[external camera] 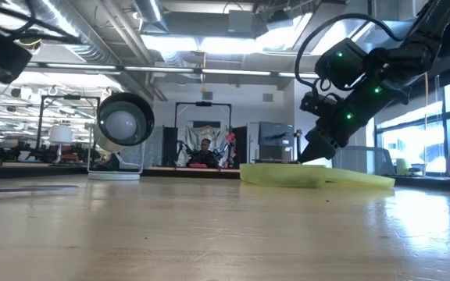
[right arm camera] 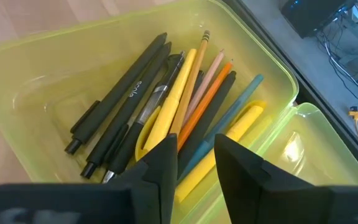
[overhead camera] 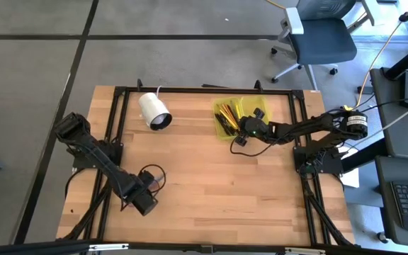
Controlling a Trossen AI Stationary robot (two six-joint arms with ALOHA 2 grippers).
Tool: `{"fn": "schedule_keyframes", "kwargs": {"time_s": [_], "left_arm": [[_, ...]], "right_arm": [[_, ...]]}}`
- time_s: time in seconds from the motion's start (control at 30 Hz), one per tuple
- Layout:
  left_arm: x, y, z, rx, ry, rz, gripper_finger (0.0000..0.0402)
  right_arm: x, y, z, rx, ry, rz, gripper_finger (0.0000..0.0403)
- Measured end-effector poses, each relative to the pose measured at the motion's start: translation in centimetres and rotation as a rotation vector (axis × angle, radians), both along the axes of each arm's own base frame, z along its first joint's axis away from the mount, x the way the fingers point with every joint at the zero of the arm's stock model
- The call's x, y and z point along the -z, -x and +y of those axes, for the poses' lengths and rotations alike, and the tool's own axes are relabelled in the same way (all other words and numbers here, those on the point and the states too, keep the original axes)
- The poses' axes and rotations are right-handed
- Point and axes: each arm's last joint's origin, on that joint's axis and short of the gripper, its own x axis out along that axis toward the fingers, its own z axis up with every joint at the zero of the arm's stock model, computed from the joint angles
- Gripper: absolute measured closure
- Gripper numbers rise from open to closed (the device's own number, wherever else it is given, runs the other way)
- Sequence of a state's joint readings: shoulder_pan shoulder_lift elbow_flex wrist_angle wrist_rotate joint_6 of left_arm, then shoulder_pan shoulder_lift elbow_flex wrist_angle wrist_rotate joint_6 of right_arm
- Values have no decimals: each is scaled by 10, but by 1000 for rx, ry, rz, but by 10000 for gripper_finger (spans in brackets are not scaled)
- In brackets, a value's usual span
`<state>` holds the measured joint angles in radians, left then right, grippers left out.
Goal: Pick & place school supplies into a supply box
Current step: Put the violet scissors into the yellow supply box
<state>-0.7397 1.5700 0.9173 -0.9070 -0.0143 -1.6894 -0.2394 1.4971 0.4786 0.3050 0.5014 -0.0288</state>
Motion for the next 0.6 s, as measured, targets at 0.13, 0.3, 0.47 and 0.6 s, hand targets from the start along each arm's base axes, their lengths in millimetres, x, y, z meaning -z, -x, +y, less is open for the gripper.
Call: {"fn": "schedule_keyframes", "kwargs": {"time_s": [0.13,0.3,0.47,0.6], "left_arm": [[8,6,1,1,11,33,285],[16,11,6,-11,-6,58,287],[27,14,8,-10,20,42,288],[35,17,10,-11,60,37,288]], "right_arm": [[0,0,0,-2,-3,-2,291],[0,0,0,-5,-6,-2,291],[0,0,1,-23,-20,-6,291],[0,0,1,-24,-22,-6,291]]}}
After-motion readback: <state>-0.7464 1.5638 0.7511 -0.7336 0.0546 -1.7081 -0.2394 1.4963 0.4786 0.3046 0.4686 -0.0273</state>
